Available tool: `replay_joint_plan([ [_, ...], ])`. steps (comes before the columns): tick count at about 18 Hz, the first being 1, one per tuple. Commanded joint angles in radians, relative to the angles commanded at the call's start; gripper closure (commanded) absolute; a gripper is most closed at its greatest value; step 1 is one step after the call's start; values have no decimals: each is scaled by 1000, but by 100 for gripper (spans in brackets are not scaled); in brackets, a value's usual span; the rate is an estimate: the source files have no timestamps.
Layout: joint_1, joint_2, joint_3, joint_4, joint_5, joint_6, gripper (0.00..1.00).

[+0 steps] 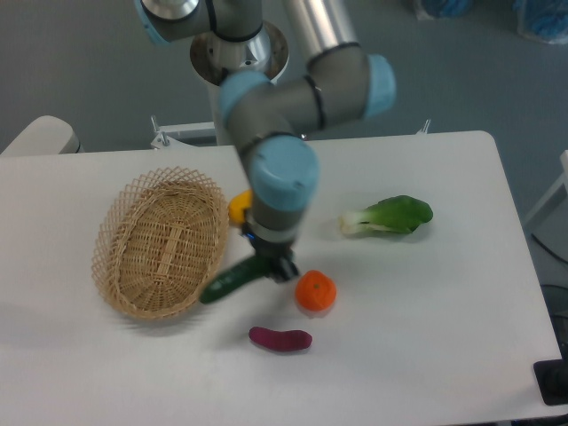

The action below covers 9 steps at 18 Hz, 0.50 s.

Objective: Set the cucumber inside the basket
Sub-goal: 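Carry the cucumber over the tangerine toward the wicker basket, then lower the cucumber into the basket and open the gripper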

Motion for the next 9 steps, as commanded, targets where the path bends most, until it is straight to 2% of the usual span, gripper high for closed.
replay_joint_plan([
  [4,-77,9,-86,75,0,-90,92],
  [6,-115,-11,-88,112,3,-150,90],
  [9,-144,-40,-88,124,6,-196,78],
])
